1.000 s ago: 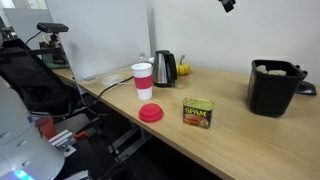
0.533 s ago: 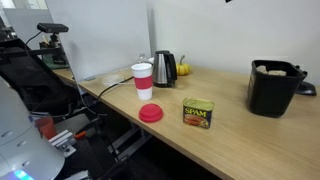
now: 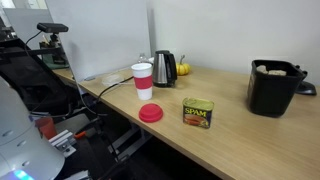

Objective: Remove the brown paper from the bin and put it on the table

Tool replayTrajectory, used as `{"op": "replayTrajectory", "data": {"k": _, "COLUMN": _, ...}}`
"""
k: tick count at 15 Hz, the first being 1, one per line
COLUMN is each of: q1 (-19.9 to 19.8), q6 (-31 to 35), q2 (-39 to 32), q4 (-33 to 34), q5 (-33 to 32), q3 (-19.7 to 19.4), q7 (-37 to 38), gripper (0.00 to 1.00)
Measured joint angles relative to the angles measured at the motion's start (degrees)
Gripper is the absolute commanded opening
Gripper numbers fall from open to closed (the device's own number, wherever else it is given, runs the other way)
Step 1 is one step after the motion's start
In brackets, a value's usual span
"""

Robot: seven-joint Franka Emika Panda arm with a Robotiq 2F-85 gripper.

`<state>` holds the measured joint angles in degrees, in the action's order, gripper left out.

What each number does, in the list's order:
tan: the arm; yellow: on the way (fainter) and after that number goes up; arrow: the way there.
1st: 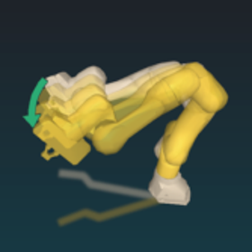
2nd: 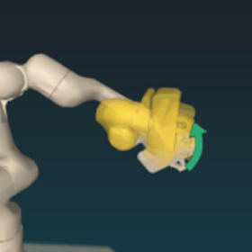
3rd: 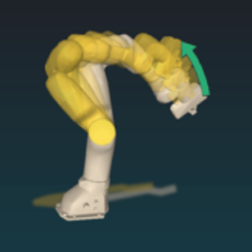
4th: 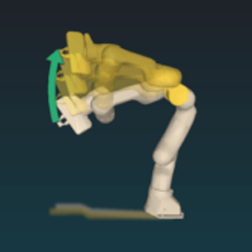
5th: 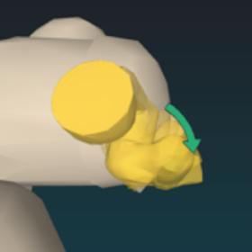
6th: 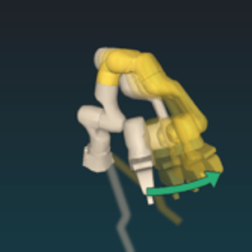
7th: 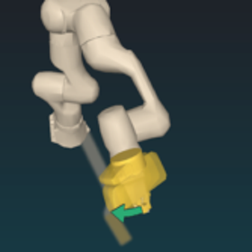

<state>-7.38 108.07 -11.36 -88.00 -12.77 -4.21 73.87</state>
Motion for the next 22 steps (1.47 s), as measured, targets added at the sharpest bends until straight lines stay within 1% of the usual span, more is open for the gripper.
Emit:
{"op": "replayTrajectory", "data": {"k": 4, "q1": 0.0, "q6": -0.7, "q2": -0.8, "q4": 1.0, "q5": 0.2, "q3": -0.1, "q7": 0.0, "gripper": 1.00}}
{"op": "replayTrajectory", "data": {"k": 13, "q1": 0.0, "q6": -0.8, "q2": -0.8, "q4": 1.2, "q5": 0.2, "q3": -0.1, "q7": 0.0, "gripper": 1.00}}
{"op": "replayTrajectory", "data": {"k": 17, "q1": 0.5, "q6": -0.7, "q2": -1.4, "q4": 1.2, "q5": 0.3, "q3": -1.1, "q7": 1.4, "gripper": 1.00}}
{"op": "replayTrajectory", "data": {"k": 19, "q1": 0.4, "q6": -0.7, "q2": -2.1, "q4": 1.4, "q5": 1.1, "q3": -1.9, "q7": 2.4, "gripper": 1.00}}
{"op": "replayTrajectory", "data": {"k": 22, "q1": 0.2, "q6": -0.7, "q2": -4.1, "q4": 2.6, "q5": 5.4, "q3": -3.5, "q7": 3.3, "gripper": 1.00}}
